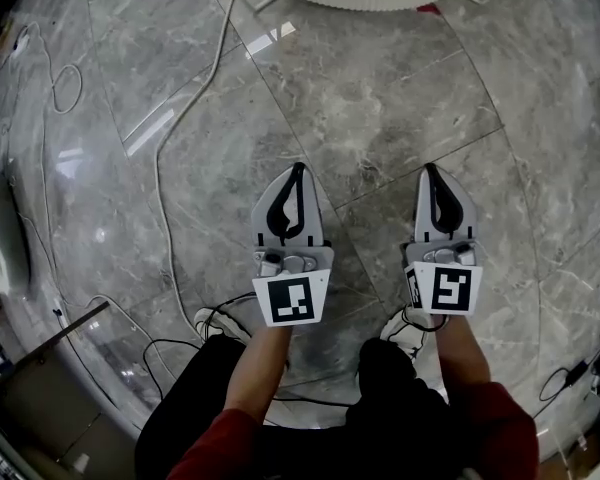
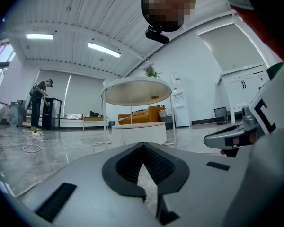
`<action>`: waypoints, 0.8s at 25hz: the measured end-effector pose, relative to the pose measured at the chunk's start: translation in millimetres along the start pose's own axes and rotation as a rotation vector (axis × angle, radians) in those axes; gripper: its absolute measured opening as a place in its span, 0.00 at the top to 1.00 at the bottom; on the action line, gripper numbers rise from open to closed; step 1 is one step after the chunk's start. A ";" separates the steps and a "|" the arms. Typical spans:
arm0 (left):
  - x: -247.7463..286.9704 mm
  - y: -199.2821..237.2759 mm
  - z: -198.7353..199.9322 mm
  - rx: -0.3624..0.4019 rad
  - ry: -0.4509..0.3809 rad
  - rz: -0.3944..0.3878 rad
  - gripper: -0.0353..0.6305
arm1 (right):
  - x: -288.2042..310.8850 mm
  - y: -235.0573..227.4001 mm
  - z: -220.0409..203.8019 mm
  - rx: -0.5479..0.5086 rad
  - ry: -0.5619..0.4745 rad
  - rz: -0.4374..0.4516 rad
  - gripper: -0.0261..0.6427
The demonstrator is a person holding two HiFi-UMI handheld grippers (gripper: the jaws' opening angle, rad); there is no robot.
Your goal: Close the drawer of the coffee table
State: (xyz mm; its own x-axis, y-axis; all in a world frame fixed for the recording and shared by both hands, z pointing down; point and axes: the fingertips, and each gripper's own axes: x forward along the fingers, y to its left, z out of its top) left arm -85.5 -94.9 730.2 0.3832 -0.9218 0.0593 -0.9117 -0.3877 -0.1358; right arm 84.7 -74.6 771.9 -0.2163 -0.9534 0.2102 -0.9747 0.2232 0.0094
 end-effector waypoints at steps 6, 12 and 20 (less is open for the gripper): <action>12.4 17.9 60.7 0.039 -0.044 -0.030 0.94 | -4.3 -11.0 55.1 0.076 -0.006 -0.025 0.93; 10.0 43.6 191.4 0.072 -0.070 -0.077 0.93 | -34.2 -17.2 196.4 0.056 -0.009 -0.023 0.93; -28.8 74.9 426.3 0.085 -0.067 -0.141 0.93 | -97.5 -25.7 439.6 0.089 0.036 -0.055 0.93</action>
State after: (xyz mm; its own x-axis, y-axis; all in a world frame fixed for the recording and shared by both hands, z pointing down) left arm -101.7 -98.3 296.8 0.5175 -0.8555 0.0184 -0.8338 -0.5090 -0.2136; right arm 106.3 -76.5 321.4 -0.1619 -0.9553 0.2472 -0.9865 0.1505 -0.0647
